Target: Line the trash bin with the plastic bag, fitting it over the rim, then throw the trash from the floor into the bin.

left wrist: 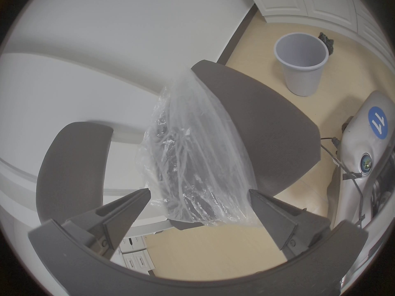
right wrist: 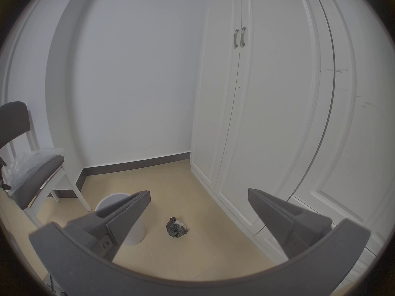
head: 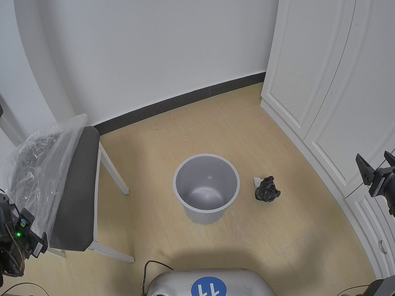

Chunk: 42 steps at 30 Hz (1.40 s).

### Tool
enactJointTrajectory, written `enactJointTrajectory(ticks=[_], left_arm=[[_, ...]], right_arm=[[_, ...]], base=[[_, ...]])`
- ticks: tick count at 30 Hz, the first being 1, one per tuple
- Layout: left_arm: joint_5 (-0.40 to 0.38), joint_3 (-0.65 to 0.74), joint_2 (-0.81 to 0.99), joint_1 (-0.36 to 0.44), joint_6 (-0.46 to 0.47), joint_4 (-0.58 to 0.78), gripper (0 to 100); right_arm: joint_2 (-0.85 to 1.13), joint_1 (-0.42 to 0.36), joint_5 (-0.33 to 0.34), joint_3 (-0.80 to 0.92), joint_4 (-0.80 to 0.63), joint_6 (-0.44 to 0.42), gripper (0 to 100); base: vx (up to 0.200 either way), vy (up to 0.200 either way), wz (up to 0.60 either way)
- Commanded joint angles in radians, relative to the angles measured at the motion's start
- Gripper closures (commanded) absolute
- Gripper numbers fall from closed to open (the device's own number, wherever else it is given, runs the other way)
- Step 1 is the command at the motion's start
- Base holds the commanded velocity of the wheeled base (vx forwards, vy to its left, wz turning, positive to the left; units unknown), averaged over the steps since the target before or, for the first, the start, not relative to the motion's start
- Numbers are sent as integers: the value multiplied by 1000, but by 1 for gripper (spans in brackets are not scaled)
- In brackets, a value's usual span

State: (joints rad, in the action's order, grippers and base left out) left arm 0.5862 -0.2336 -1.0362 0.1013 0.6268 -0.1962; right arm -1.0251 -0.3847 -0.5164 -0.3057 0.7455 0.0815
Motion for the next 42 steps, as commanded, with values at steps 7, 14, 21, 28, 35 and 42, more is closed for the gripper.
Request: enactJointTrajectory(ticks=[7, 14, 21, 28, 35, 42], left_arm=[[-80, -13, 16, -103, 44, -9, 0], [-80, -69, -74, -83, 70, -23, 0], [-71, -116, -156, -37, 174, -71, 0], [-34, -145, -294, -25, 177, -192, 0], [-28, -164, -372, -28, 183, -289, 0], [-28, -138, -352, -34, 205, -293, 0]], right_arm=[[-1, -2, 9, 8, 2, 17, 0], [0, -2, 9, 8, 2, 17, 0], [10, -2, 7, 5, 2, 17, 0], [14, 1, 9, -1, 3, 17, 0], [17, 7, 7, -1, 5, 17, 0], [14, 7, 9, 2, 3, 17, 0]], base=[[0, 0, 0], [0, 0, 0], [0, 0, 0], [0, 0, 0], [0, 0, 0], [0, 0, 0]])
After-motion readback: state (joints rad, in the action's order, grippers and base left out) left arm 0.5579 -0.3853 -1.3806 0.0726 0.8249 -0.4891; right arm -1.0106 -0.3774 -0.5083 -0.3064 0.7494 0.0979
